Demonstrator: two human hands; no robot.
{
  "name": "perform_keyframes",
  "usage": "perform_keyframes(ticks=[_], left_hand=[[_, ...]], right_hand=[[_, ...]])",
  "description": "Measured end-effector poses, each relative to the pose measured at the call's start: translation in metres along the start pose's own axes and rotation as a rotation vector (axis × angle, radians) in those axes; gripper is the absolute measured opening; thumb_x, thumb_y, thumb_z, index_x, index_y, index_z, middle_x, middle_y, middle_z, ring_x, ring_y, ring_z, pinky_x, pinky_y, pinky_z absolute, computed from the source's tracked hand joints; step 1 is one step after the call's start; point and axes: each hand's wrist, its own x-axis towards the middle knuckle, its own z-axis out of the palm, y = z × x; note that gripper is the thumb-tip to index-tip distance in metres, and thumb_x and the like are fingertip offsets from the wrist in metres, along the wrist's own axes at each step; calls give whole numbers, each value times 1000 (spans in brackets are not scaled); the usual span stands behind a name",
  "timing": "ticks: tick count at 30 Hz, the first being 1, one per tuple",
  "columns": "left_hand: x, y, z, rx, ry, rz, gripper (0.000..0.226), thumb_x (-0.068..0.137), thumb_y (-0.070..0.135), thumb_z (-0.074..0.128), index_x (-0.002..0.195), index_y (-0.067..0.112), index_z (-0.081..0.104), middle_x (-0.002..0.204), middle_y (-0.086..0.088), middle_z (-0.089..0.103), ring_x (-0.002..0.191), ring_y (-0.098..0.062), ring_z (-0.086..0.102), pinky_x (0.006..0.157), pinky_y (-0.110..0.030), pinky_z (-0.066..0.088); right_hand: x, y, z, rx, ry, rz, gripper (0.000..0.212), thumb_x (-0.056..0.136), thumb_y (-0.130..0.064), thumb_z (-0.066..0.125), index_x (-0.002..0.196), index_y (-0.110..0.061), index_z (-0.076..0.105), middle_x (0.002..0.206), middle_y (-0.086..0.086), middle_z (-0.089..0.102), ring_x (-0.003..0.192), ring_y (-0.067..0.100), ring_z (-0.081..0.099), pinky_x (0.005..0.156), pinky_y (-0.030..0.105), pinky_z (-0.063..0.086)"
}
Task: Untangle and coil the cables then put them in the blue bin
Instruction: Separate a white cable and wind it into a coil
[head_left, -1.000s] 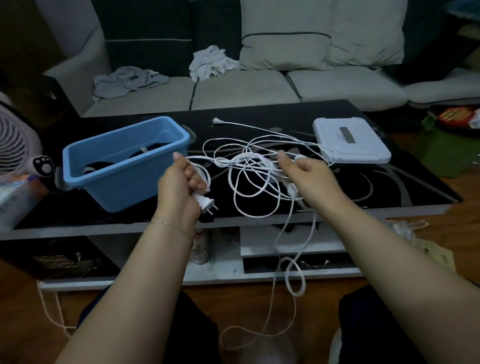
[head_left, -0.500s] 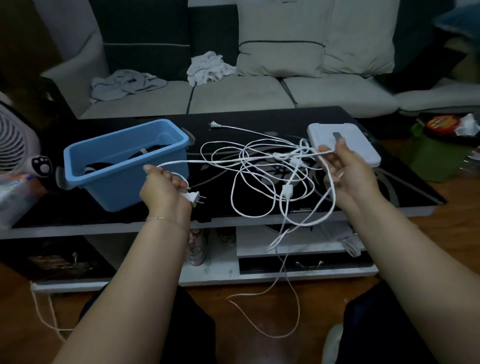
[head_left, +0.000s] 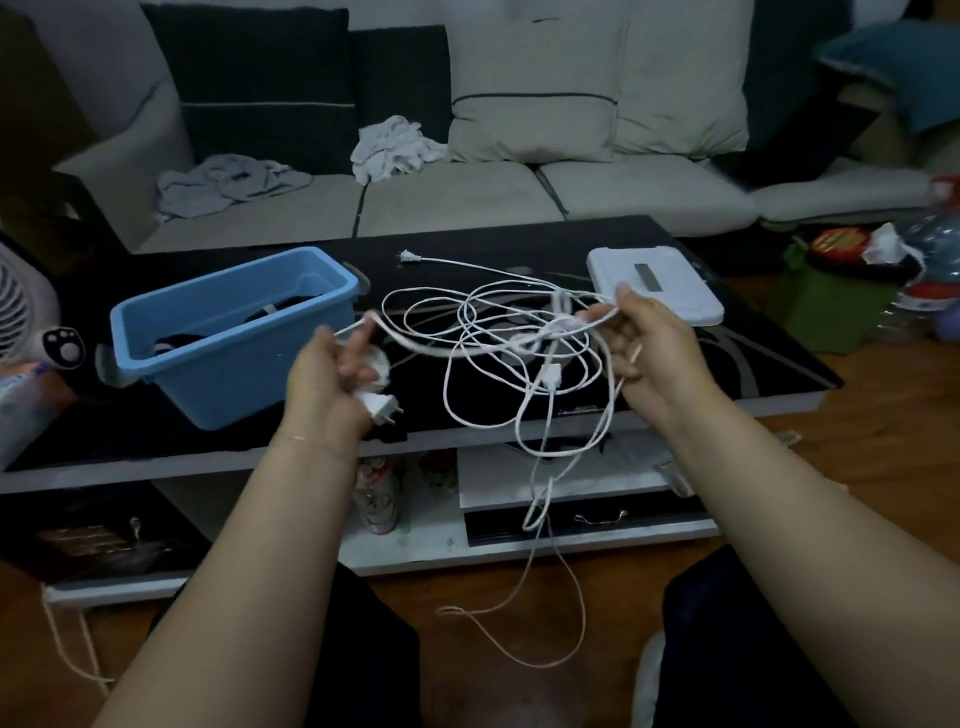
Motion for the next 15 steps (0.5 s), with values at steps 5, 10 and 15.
perform_keyframes(ticks=[5, 10, 15], left_hand=[[4, 5, -18, -183, 217, 64, 35, 104, 29, 38, 94, 11, 66, 50, 8, 37, 36, -6, 26, 43, -10, 27], [2, 2, -12, 146, 123, 239, 27, 101, 28, 48, 76, 18, 45, 54, 6, 43, 33, -4, 26, 35, -15, 25], [-15, -29, -3, 1255, -180, 394, 31, 98, 37, 52, 77, 14, 55, 54, 0, 67, 33, -6, 36, 39, -19, 31]], right_hand=[[6, -6, -18, 170, 251, -8, 12, 98, -24, 52, 93, -14, 49, 50, -7, 53, 56, 4, 65, 30, 14, 19], [-1, -11, -17, -33, 308, -92, 23, 99, -26, 52, 81, -15, 44, 55, -3, 48, 50, 6, 59, 35, 16, 23], [-15, -3, -4, -302, 131, -64, 28, 98, -24, 52, 75, -15, 41, 58, 1, 49, 53, 13, 66, 33, 17, 22]])
